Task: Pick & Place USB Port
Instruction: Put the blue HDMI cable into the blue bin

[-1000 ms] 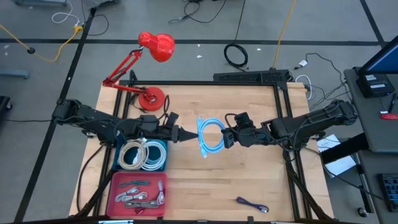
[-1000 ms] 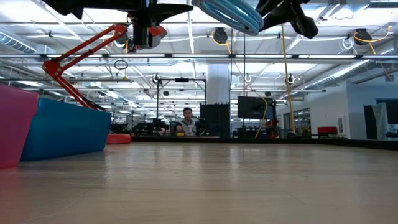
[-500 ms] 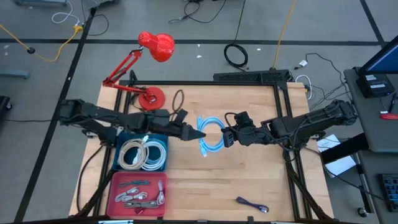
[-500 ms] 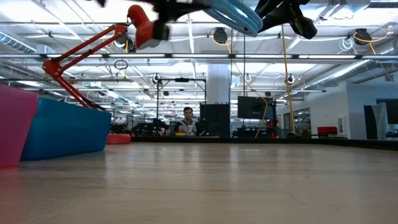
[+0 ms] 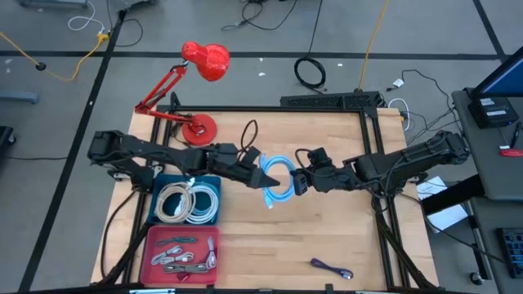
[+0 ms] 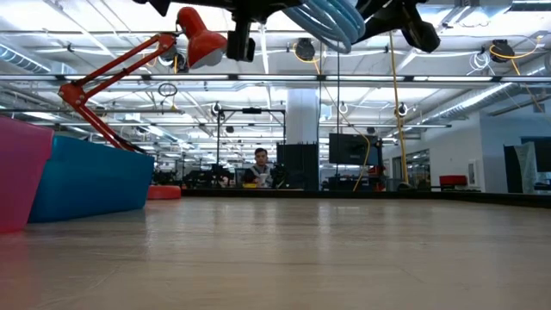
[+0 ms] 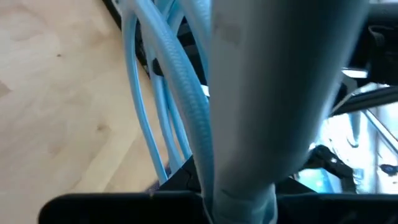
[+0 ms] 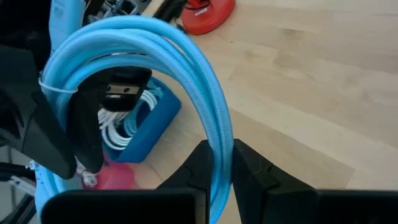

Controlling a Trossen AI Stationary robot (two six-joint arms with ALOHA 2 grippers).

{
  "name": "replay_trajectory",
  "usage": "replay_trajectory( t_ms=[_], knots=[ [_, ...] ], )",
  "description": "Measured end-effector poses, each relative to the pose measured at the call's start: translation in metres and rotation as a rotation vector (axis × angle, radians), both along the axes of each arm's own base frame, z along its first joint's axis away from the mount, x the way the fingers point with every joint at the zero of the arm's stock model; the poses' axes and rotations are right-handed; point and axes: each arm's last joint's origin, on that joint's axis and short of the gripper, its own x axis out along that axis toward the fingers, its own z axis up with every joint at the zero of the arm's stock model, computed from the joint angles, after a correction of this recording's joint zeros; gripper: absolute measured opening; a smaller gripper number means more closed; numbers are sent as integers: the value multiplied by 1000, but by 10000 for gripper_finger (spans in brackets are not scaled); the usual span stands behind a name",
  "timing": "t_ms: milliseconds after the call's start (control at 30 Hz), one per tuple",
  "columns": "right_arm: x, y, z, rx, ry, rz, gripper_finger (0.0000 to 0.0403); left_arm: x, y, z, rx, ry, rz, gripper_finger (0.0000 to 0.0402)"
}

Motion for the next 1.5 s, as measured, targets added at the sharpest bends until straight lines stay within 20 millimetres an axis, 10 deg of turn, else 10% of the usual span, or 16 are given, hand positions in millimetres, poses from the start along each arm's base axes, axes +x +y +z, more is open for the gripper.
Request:
replay_trajectory(
  t_ms=[233, 667, 967, 1500],
  knots=[
    [10, 5, 12, 3, -120, 135, 88, -30, -7, 21, 68, 62, -50, 42],
    [13, 11, 18, 37, -183, 235, 197, -182, -45, 37, 137, 494, 148, 42],
    [13, 11, 19, 32, -184, 239, 187, -238, -63, -24, -80, 307, 286, 42],
    [13, 11, 19, 36, -186, 235, 187, -248, -71, -111, -250, 310, 281, 42]
  ],
)
